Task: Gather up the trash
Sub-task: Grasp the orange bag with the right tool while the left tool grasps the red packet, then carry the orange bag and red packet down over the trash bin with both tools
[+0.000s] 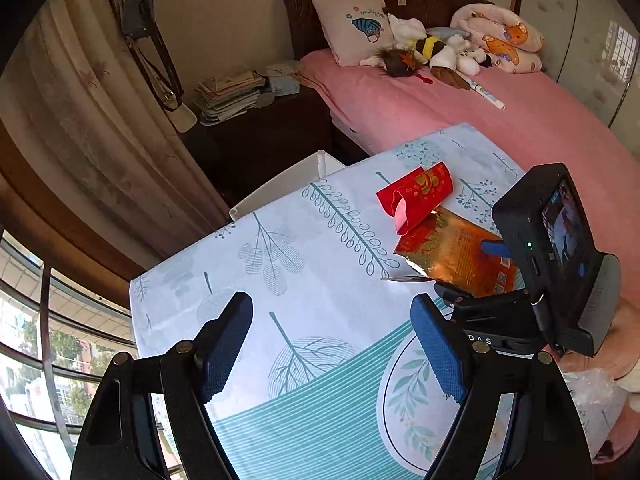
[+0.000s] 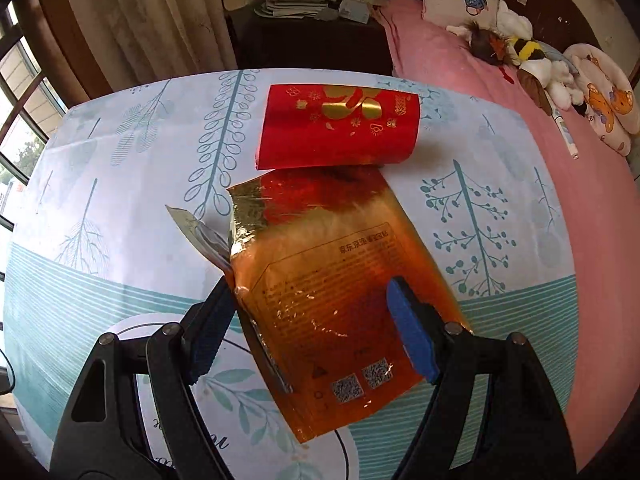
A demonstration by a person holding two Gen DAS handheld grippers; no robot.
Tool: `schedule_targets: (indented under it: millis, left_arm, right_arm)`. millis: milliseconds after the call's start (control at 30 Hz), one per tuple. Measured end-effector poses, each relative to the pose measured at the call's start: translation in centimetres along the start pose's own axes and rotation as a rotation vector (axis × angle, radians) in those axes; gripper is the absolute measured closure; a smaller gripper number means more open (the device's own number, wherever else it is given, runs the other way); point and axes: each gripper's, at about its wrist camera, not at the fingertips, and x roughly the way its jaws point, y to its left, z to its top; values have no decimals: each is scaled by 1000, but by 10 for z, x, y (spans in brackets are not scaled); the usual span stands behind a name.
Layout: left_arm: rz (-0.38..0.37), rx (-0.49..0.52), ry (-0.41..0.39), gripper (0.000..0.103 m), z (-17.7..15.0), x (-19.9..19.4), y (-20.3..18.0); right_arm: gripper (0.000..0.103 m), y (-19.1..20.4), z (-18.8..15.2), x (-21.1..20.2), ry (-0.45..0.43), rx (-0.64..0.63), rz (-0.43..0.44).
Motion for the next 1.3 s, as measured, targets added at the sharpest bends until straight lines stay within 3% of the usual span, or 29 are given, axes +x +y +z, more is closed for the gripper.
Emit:
schedule_targets:
  millis: [67, 167, 233, 300, 467, 733, 1000, 1100, 1200, 1233, 1300]
  left_arm:
    - [-21, 21, -3, 20, 7, 15, -3]
    - [-46, 50, -9, 20, 20, 32, -8]
    - [-61, 65, -14, 20, 28, 39, -17]
    - [-73, 78, -17, 20, 39, 46, -28]
    - [-108, 99, -10, 20, 61, 69, -46]
    - [-128, 174, 24, 20, 81, 119, -91]
    - [-158, 283, 83, 20, 78, 159, -135]
    - [-127, 298, 112, 21, 77, 180, -145]
    - [-115, 275, 152, 39, 78, 199, -149]
    - [-125, 261, 173, 51, 78, 205, -150]
    - [-155, 233, 165, 65, 78, 204, -150]
  right_arm:
    - [29, -2, 0, 2, -16, -2, 12]
    - [41, -9, -1, 2, -17, -15, 18]
    - [52, -11, -4, -1, -14, -24, 39]
    - [71, -14, -7, -2, 4, -23, 53]
    - [92, -37, -29, -17, 36, 43, 80]
    - [97, -95, -62, -49, 14, 230, 107]
    - [97, -138, -63, -58, -50, 399, 102]
    - [97, -142, -62, -58, -64, 432, 115]
    - [97, -136, -65, -56, -71, 447, 121]
    - [97, -136, -68, -55, -71, 453, 125]
    - [97, -137, -74, -55, -68, 461, 130]
